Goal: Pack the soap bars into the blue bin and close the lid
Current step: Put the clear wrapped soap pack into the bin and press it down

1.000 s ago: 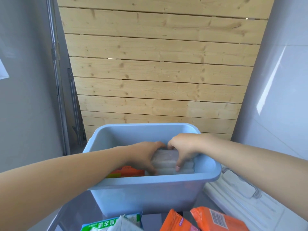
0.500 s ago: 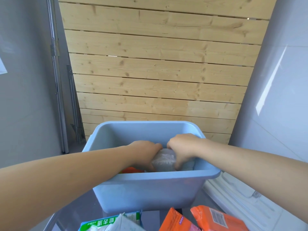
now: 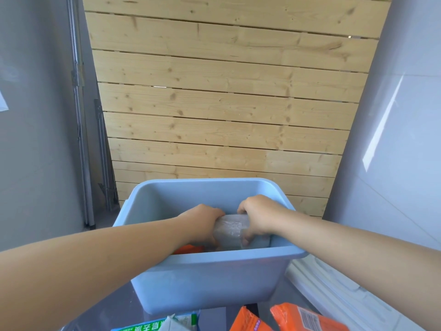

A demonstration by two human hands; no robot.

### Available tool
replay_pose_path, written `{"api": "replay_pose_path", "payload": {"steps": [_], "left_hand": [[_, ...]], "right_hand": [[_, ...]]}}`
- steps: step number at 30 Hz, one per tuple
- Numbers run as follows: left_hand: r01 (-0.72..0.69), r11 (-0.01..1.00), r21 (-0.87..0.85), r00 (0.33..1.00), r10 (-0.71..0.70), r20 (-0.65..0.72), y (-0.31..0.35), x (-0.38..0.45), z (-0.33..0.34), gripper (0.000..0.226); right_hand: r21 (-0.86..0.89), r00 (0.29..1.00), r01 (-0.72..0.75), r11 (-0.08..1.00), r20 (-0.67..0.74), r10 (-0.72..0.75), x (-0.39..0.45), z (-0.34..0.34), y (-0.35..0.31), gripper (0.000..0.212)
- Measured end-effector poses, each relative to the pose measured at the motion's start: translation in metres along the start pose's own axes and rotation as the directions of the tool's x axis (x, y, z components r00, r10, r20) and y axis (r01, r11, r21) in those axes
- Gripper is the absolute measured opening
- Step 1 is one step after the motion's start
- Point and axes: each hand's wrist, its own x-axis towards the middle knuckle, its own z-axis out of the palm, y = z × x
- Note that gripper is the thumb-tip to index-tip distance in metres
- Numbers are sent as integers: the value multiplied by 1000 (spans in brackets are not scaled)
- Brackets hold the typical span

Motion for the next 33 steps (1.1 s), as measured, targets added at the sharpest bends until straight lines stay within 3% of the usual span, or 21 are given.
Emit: {"api": "replay_pose_path", "payload": {"steps": [6, 13, 21, 27, 33], "left_hand": [[60, 998, -17, 997, -61, -42, 4, 2, 2, 32], [98, 993, -58, 992, -102, -68, 2, 1, 1, 32], [66, 997, 50, 998, -66, 5, 1, 8, 5, 60], [58, 995, 86, 991, -47, -124, 2, 5, 11, 55], [62, 986, 157, 985, -36, -166, 6, 2, 11, 60]], "right_hand": [[-101, 1000, 19, 995, -8, -20, 2, 4, -4, 53], [-162, 993, 2, 987, -116, -21, 2, 4, -5, 43], [-334, 998, 37, 942, 57, -19, 7, 1, -4, 49], [-304, 996, 38, 952, -69, -61, 7, 8, -4, 50], [-302, 985, 39, 953, -149, -88, 3, 13, -4, 56]]}}
